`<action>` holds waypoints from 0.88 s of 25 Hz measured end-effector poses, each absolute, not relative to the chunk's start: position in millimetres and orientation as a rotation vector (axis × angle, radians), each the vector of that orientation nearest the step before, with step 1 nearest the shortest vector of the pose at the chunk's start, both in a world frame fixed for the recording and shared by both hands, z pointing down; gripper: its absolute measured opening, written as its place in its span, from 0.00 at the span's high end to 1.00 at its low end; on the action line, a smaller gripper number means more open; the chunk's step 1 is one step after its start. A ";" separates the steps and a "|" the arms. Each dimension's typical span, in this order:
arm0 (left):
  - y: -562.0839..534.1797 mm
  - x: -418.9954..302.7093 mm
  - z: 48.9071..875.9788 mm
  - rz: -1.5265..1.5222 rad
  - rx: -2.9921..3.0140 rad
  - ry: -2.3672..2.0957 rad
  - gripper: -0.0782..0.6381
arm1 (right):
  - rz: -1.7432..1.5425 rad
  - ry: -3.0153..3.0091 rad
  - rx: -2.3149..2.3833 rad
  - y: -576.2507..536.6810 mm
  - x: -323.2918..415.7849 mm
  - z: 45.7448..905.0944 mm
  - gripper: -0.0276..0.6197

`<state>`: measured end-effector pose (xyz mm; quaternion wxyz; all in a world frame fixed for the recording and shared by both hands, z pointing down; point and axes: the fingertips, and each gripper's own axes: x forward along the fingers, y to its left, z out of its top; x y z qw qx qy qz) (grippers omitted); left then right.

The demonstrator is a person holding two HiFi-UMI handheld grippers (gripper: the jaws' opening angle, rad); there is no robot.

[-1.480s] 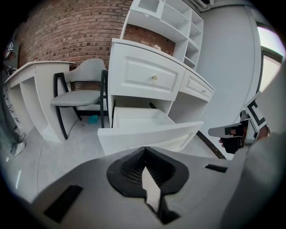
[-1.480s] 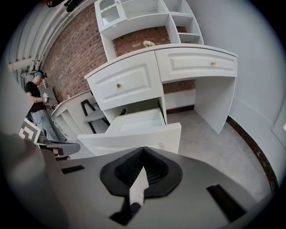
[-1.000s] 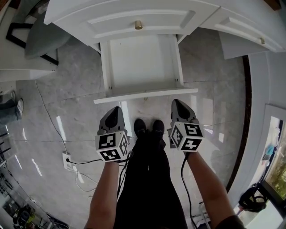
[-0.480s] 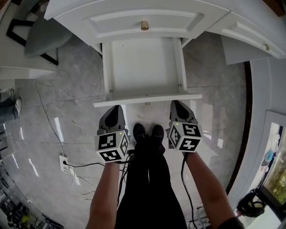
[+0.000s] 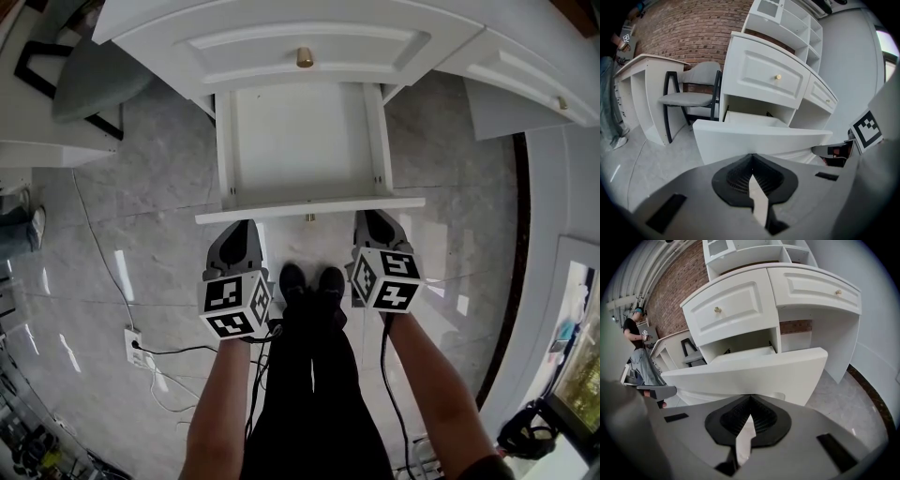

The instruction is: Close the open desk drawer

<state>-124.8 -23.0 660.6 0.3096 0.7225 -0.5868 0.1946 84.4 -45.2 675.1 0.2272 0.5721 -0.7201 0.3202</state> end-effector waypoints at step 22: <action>-109.9 -130.2 659.8 0.493 1.937 -1.590 0.88 | 0.830 -2.040 1.591 -130.4 72.5 673.4 0.95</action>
